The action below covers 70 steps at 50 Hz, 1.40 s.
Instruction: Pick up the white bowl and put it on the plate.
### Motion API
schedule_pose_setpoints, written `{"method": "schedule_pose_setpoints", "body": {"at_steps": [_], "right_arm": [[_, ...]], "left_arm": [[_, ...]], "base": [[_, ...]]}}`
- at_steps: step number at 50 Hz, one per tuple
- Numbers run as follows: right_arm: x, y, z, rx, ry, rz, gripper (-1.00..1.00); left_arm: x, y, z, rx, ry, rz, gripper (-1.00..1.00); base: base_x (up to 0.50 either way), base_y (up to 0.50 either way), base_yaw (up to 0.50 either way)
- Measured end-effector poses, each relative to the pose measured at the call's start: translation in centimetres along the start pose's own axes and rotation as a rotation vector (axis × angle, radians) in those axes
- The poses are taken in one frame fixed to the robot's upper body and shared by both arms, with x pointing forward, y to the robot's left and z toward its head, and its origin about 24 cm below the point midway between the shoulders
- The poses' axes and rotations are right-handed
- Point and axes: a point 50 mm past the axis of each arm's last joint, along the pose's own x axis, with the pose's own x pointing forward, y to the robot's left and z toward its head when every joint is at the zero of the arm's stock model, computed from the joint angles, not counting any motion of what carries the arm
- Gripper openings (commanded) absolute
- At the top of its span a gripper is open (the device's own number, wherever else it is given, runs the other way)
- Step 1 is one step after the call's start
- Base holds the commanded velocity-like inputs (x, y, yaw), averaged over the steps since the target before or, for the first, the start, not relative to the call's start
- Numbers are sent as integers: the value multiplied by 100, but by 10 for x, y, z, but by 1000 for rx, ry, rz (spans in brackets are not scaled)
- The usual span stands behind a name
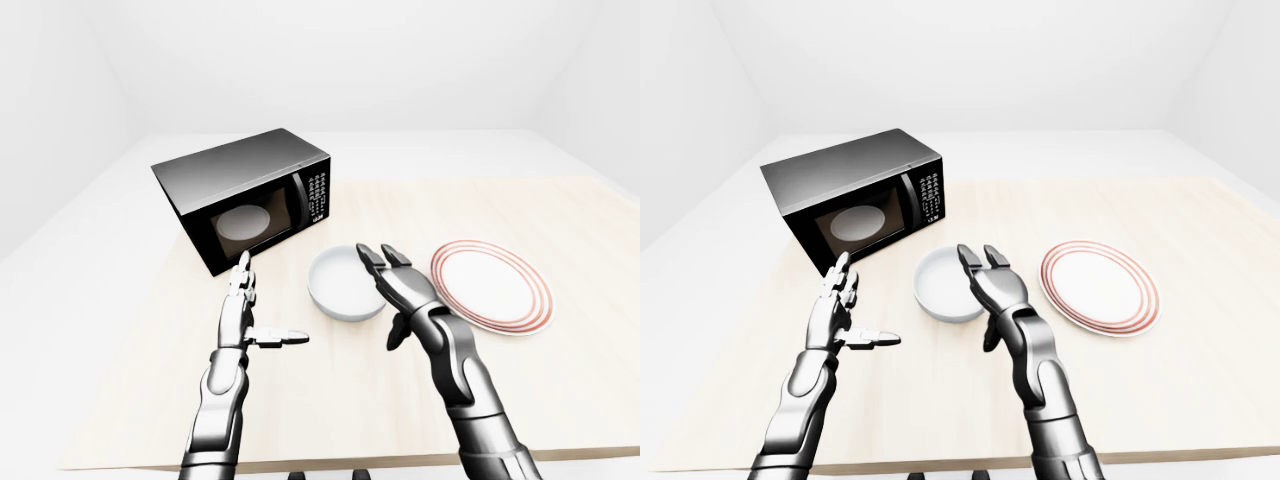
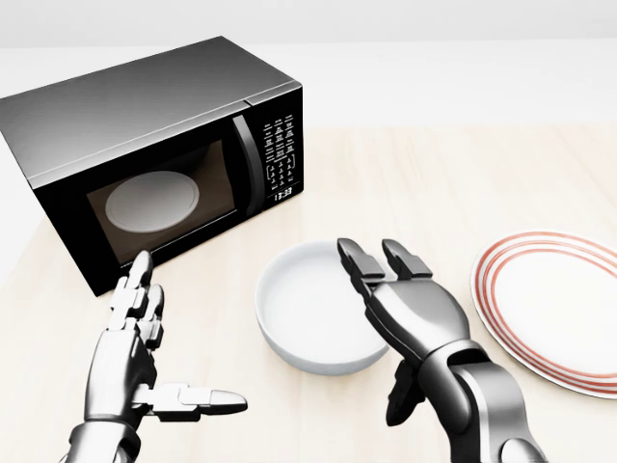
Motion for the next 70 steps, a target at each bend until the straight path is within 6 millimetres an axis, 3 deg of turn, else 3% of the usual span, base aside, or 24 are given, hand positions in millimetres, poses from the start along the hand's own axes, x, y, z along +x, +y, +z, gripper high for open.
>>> {"method": "schedule_pose_setpoints", "body": {"at_steps": [26,70], "right_arm": [[19,15,15,-105,-20,160,100],[26,24,19,-216,-19,346,100]], "left_arm": [[0,0,0,0,1,-1,100],[0,-1,-1,2,3,-6,100]], "base": [[0,0,0],[0,0,0]]}}
